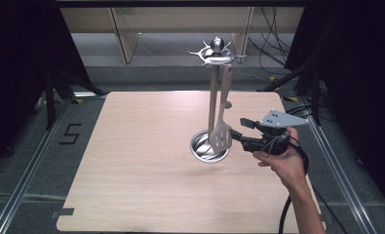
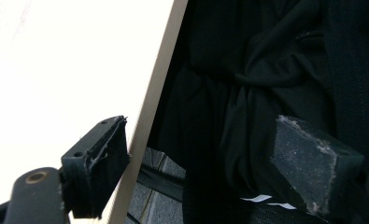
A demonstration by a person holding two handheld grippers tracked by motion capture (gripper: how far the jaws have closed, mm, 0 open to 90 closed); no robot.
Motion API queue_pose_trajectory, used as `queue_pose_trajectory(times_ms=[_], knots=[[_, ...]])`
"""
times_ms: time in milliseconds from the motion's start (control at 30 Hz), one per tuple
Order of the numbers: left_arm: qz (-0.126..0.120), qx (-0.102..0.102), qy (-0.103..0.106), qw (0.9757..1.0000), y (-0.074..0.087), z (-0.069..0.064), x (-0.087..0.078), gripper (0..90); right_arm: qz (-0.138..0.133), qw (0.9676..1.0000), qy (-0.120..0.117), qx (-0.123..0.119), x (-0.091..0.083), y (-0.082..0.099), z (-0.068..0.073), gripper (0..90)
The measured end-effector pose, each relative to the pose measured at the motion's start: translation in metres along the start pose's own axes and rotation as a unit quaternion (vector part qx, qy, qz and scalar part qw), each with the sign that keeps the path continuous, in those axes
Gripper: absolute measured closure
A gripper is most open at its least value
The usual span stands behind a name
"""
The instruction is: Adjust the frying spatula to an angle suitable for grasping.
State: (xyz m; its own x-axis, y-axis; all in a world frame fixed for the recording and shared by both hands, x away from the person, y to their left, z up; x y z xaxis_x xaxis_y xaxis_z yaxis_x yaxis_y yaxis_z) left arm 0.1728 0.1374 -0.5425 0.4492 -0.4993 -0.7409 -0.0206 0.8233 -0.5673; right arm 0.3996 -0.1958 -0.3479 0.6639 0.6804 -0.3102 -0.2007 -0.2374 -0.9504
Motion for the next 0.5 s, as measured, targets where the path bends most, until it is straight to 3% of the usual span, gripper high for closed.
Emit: queue_pose_trajectory(times_ms=[33, 67, 167, 200, 300, 333, 367, 400, 500], knots=[[-0.006, -0.002, -0.002, 1.0000, 0.000, 0.000, 0.001, 17.6, -0.008, 0.9999, 0.009, -0.011, 0.001, 0.002, -0.002, 45.5], [-0.006, -0.002, -0.003, 1.0000, 0.000, 0.000, 0.001, 17.7, 0.006, 1.0000, 0.000, -0.001, -0.001, 0.004, -0.001, 45.2], [-0.007, -0.003, -0.003, 1.0000, 0.000, 0.000, 0.001, 17.7, 0.013, 0.9999, 0.004, 0.004, -0.001, 0.009, -0.001, 44.1], [-0.009, -0.006, -0.003, 0.9999, 0.000, -0.001, 0.001, 17.7, 0.009, 0.9999, 0.008, -0.007, -0.001, 0.010, -0.003, 44.0], [-0.009, -0.003, -0.006, 0.9999, 0.000, 0.000, 0.001, 17.7, 0.021, 0.9997, 0.000, 0.008, 0.000, 0.016, -0.001, 43.9], [-0.011, -0.005, -0.005, 0.9999, 0.000, 0.000, 0.001, 17.6, 0.015, 0.9998, 0.006, -0.005, 0.001, 0.017, -0.003, 43.8], [-0.011, -0.007, -0.005, 0.9999, 0.000, -0.001, 0.001, 17.7, 0.015, 0.9998, 0.008, 0.006, 0.001, 0.018, 0.000, 43.7], [-0.008, -0.004, -0.002, 1.0000, 0.000, 0.000, 0.001, 17.6, 0.023, 0.9997, 0.001, -0.006, 0.000, 0.019, -0.002, 43.6], [-0.011, -0.004, -0.005, 0.9999, 0.000, 0.000, 0.001, 17.7, 0.032, 0.9995, 0.000, 0.001, -0.001, 0.023, 0.000, 42.9]])
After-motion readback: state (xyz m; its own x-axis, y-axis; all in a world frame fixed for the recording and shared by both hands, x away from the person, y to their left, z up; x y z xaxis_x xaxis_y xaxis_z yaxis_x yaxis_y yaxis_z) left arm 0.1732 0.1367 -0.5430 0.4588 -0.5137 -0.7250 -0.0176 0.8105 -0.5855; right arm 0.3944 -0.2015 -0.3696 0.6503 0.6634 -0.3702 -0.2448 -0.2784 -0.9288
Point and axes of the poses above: each handheld gripper's, and its own axes: x roughly forward along the jaws, y roughly out of its underside, z roughly to its left, the point moved 4 cm from there along x, roughly forward along the jaws, and after that the axes turned 4 degrees about -z, right-handed, at the moved point
